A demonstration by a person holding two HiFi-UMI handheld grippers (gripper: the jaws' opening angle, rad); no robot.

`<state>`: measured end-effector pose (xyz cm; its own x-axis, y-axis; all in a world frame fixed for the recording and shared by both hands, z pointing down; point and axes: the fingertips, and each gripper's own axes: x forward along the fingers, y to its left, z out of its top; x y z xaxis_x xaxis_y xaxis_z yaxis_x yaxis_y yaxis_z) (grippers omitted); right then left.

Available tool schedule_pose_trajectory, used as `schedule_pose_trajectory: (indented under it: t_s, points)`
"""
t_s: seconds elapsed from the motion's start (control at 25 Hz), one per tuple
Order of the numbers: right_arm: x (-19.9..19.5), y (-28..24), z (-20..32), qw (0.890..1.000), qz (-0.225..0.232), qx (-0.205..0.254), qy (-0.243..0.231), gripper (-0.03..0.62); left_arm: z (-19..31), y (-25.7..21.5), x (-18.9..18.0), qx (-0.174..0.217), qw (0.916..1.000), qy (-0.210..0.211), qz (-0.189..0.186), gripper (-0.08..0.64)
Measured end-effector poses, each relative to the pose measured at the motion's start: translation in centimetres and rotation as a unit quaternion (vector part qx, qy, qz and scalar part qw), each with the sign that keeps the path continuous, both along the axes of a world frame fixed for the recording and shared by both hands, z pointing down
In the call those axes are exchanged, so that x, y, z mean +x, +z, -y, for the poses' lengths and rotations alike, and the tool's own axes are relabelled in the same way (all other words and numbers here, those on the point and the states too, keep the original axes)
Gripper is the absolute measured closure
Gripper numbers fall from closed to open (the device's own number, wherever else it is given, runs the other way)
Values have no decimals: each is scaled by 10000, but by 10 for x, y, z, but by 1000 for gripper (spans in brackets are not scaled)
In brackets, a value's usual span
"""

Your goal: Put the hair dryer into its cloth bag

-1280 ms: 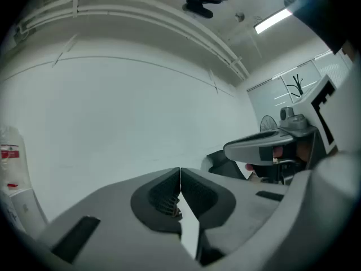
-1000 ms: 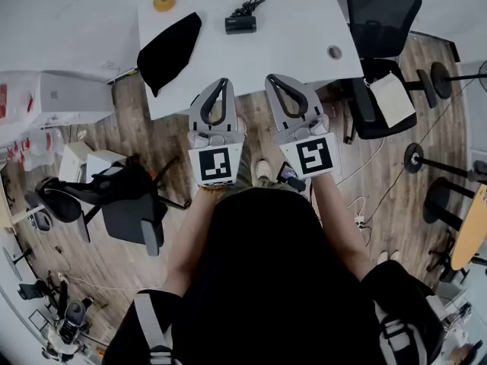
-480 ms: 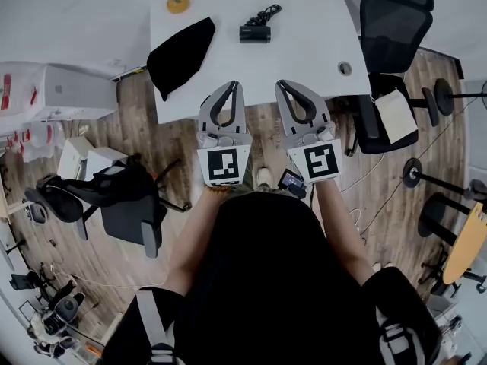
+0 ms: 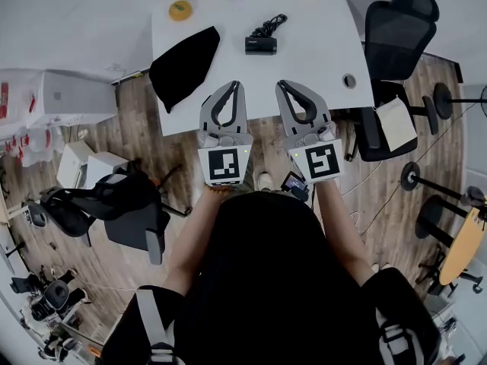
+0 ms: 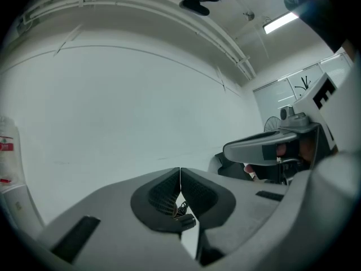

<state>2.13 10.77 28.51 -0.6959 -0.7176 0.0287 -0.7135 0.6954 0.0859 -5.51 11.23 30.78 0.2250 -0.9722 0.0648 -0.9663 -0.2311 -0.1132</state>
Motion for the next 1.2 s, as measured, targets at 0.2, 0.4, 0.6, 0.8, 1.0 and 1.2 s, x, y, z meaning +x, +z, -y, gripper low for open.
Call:
schedule_pose_trajectory:
  t_s: [0.2,0.4,0.6,0.8,1.0,1.2]
  points:
    - [-14,-1,21,10000,-35,-20,20,561,23,-4,-12,156,9998,37,-121,535]
    - [-32,2,39,9999,-107,-41,6,561,39,7,-29,-109,9999,56,-67,535]
    - [-55,3,51,9997,-233,-15,-66,561,52,6,-47,134,9997,91,-208,535]
    - [-75,4,64,9991,-382,-12,-179,561,67,24,-66,-108,9997,95,-204,535]
    - [-81,17,74,9982,-504,-300,-156,561,80,35,-76,-209,9995,157,-164,535]
    - [-70,28,91,9973,-509,-507,-122,561,94,49,-76,-422,9990,117,-11,535]
